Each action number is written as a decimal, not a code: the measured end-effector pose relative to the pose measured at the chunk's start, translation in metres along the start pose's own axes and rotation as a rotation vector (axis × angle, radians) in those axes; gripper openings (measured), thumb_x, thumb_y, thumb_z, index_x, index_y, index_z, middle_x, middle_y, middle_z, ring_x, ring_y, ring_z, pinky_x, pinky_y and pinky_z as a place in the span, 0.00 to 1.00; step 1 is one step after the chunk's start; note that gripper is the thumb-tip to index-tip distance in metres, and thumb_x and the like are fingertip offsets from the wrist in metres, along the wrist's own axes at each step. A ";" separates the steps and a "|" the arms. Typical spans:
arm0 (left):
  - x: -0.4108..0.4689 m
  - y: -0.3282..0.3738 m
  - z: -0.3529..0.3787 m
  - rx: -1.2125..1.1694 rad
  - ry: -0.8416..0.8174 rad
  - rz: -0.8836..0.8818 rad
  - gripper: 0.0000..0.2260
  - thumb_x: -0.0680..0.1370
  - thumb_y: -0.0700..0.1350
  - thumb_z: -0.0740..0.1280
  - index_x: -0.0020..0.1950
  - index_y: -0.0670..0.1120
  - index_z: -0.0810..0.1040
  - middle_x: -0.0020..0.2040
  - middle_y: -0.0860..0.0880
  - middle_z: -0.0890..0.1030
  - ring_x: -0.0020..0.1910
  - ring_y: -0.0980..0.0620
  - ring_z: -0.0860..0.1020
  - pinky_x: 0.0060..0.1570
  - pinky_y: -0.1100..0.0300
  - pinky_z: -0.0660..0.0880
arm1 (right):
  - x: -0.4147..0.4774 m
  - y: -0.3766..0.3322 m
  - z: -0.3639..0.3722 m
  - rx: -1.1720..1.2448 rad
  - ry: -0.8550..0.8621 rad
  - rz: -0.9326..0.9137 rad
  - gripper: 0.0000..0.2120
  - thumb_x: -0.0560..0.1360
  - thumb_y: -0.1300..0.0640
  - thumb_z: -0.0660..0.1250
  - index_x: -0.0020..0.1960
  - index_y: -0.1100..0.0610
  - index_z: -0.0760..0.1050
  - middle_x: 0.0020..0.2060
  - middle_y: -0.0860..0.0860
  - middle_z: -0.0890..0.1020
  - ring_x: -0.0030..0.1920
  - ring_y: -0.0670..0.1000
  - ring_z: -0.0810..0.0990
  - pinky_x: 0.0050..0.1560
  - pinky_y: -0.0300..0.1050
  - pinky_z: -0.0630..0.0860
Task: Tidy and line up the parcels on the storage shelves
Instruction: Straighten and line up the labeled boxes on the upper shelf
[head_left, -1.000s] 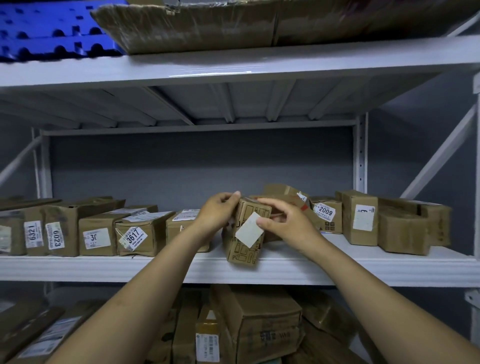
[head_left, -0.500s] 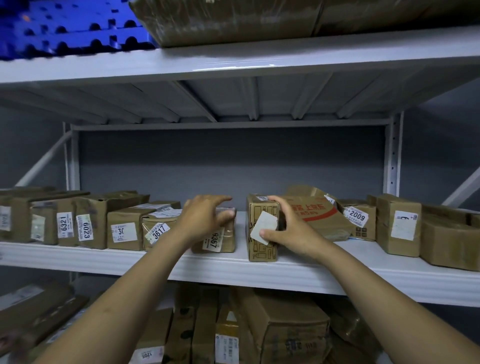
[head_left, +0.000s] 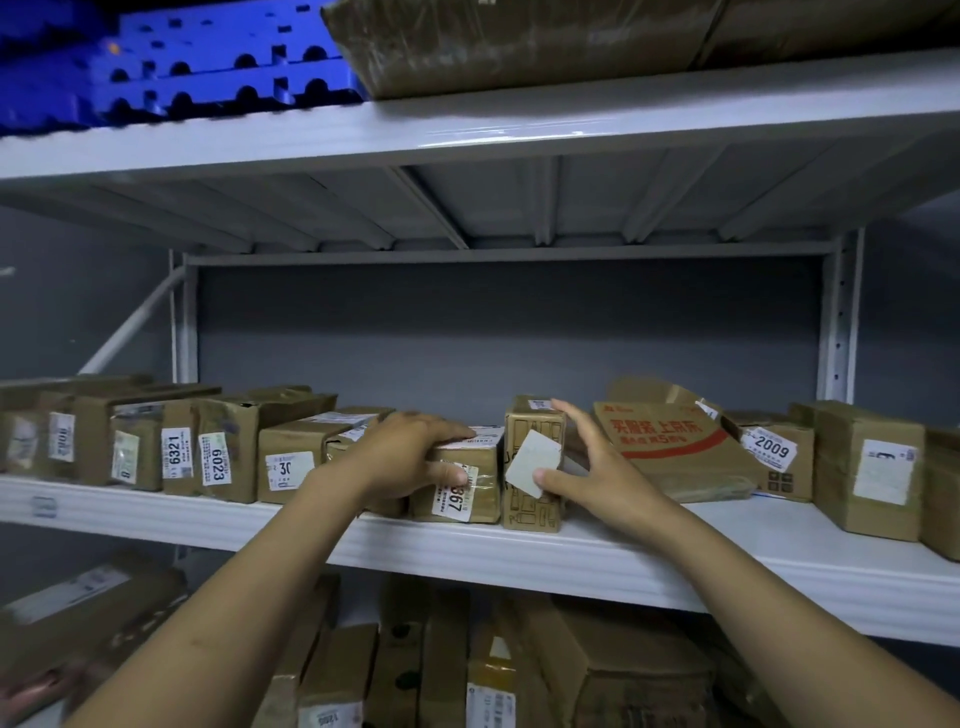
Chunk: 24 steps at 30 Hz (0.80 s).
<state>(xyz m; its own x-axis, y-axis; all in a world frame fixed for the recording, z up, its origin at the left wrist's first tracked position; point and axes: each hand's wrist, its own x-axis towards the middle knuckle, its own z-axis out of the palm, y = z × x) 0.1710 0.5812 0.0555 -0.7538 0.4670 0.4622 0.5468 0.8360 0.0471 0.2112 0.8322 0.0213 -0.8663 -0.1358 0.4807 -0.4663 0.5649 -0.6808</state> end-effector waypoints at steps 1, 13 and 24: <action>-0.002 -0.002 0.000 -0.041 -0.003 -0.008 0.29 0.73 0.59 0.70 0.72 0.59 0.67 0.70 0.55 0.71 0.67 0.51 0.69 0.64 0.54 0.65 | 0.000 -0.003 0.003 -0.022 -0.001 -0.011 0.36 0.75 0.50 0.71 0.73 0.34 0.54 0.64 0.36 0.68 0.65 0.40 0.65 0.54 0.31 0.67; -0.013 -0.008 -0.006 -0.100 -0.013 -0.010 0.26 0.75 0.49 0.72 0.71 0.55 0.69 0.68 0.54 0.73 0.64 0.52 0.71 0.62 0.57 0.69 | 0.001 -0.014 0.026 -0.274 0.160 0.019 0.35 0.75 0.44 0.68 0.73 0.32 0.50 0.67 0.40 0.73 0.58 0.46 0.79 0.51 0.44 0.77; -0.014 0.020 -0.021 -0.019 0.137 0.022 0.33 0.75 0.61 0.65 0.77 0.57 0.57 0.76 0.49 0.64 0.72 0.48 0.64 0.68 0.51 0.66 | -0.010 -0.030 -0.006 -0.525 0.034 0.042 0.44 0.74 0.38 0.66 0.77 0.39 0.39 0.73 0.49 0.67 0.71 0.53 0.68 0.64 0.56 0.72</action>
<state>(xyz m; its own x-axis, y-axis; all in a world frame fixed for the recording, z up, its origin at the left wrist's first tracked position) 0.2001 0.5857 0.0682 -0.6851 0.4404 0.5802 0.5706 0.8196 0.0517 0.2354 0.8215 0.0405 -0.8723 -0.0827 0.4820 -0.2710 0.9022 -0.3356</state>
